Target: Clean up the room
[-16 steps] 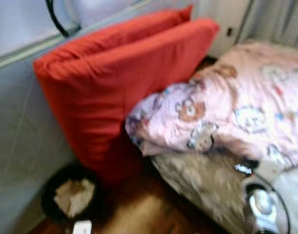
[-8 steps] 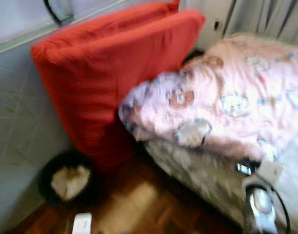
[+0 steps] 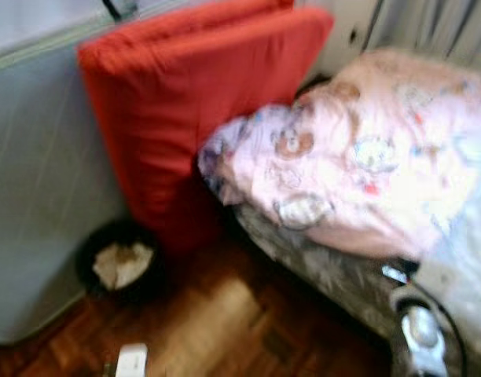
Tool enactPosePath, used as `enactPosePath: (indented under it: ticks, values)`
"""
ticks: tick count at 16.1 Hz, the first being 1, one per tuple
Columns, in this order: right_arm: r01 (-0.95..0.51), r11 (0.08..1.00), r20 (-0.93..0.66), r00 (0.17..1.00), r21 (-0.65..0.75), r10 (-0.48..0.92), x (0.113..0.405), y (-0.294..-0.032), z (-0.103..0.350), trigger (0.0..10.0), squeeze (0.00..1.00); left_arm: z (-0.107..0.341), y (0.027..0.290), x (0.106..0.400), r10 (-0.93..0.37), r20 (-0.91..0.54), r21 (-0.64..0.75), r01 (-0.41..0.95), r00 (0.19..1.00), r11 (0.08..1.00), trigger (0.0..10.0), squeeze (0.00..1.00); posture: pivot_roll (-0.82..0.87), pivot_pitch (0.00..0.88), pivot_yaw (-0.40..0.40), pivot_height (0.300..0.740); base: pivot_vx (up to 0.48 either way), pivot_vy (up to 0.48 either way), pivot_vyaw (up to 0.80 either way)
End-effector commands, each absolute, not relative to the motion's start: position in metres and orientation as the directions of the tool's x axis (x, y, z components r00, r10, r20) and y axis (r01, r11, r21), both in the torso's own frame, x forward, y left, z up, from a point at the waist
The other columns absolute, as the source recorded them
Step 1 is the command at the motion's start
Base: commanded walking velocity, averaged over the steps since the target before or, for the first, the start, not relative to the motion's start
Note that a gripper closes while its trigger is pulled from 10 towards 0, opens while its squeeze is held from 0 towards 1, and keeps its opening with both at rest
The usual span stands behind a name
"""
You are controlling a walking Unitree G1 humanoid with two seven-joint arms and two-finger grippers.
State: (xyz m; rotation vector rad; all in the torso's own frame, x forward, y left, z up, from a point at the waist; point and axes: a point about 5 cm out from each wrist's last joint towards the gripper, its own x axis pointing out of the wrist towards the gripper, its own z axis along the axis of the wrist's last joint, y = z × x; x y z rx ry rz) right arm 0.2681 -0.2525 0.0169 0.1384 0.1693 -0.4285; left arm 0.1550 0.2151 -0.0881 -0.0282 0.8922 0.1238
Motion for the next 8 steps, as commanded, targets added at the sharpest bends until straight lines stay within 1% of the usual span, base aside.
enactPosePath:
  ticks: [1,2,6,8]
  values:
    - [0.445,0.892,-0.220,0.881,0.079,-0.420,0.2649,-0.2559,0.0130,10.0,0.65,-0.0895,0.2179,0.1510,0.100,-0.789,0.040,-0.113,0.605,0.993,10.0,0.00,0.03,0.132,0.035,0.740,0.000,0.000,0.00]
    - [0.452,0.888,-0.227,0.876,0.080,-0.426,0.2638,-0.2573,0.0119,10.0,1.00,-0.0898,0.2184,0.1497,0.101,-0.789,0.040,-0.113,0.605,0.993,10.0,0.00,0.03,0.132,0.035,0.740,0.000,0.000,0.00]
    - [0.467,0.881,-0.253,0.863,0.074,-0.437,0.2619,-0.2608,0.0094,10.0,1.00,-0.0915,0.2177,0.1447,0.093,-0.795,0.038,-0.104,0.599,0.994,10.0,0.00,0.03,0.134,0.035,0.740,0.000,0.000,0.00]
    - [0.474,0.878,-0.258,0.859,0.071,-0.443,0.2614,-0.2621,0.0089,10.0,0.89,-0.0916,0.2171,0.1447,0.089,-0.795,0.034,-0.103,0.600,0.994,10.0,0.00,0.03,0.134,0.035,0.740,0.000,0.000,0.00]
